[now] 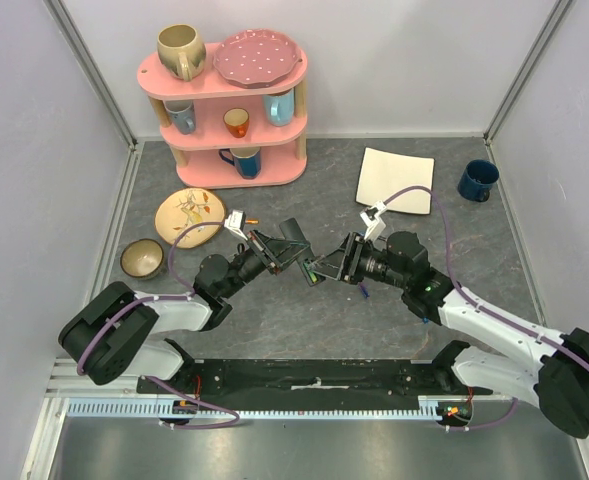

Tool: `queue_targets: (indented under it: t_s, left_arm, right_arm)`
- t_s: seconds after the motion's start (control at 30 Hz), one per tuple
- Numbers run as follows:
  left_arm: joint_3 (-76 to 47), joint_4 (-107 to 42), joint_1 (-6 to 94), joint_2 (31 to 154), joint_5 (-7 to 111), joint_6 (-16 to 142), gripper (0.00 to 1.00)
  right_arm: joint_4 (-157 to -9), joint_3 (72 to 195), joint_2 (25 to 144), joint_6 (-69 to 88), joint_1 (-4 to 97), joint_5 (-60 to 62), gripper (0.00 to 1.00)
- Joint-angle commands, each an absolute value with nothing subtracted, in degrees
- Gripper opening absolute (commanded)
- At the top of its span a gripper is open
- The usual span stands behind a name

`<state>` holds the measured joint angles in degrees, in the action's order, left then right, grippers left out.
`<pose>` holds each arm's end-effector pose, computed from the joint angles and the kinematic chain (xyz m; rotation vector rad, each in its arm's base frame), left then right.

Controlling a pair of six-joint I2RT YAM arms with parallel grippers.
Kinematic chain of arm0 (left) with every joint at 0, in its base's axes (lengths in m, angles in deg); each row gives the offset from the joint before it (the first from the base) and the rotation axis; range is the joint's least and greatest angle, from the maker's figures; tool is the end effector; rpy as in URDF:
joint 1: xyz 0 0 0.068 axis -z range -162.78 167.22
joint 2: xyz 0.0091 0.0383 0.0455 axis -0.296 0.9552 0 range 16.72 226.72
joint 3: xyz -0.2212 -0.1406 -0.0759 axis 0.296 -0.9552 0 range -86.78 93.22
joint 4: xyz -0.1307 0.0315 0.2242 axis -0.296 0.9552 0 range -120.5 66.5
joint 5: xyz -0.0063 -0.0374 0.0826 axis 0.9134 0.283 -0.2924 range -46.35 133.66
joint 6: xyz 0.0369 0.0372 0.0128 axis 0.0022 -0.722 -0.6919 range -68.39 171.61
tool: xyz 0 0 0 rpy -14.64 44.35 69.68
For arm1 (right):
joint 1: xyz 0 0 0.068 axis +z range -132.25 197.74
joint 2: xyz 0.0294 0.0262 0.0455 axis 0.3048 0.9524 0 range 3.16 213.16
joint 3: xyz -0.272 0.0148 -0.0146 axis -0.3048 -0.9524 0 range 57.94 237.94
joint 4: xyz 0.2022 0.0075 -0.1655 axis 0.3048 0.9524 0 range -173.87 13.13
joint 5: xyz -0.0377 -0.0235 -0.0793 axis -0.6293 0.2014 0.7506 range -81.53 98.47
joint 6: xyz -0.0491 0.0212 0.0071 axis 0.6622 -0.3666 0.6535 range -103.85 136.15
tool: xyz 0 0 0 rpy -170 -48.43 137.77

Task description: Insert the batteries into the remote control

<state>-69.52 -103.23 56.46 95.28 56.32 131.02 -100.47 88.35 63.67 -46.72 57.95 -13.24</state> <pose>0.1845 -0.1608 0.2078 -0.3551 1.6207 -1.8217 0.1719 0.1625 0.2474 0.1005 2.1078 1.5368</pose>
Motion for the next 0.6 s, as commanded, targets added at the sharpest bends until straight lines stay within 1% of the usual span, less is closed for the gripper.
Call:
queue_targets:
  t_s: [0.0,0.13,0.37,0.57]
  left_arm:
    - [-70.08,-123.84,56.50,94.24,56.40,129.39,0.02]
    - [-69.82,-124.02,56.50,94.41,56.40,129.57,0.02]
    - [-69.03,-124.02,56.50,94.24,56.75,129.83,0.02]
    - [-68.15,-124.02,56.50,94.24,56.58,129.83,0.02]
  right_arm:
    - [-97.32,92.30,60.65,-44.15,57.03,-12.97,0.60]
    - [-96.09,92.40,61.08,-42.57,56.68,-16.04,0.58]
    - [-96.26,90.46,61.87,-41.42,56.77,-18.95,0.50]
    - [-97.05,89.84,62.48,-41.25,56.77,-20.00,0.48]
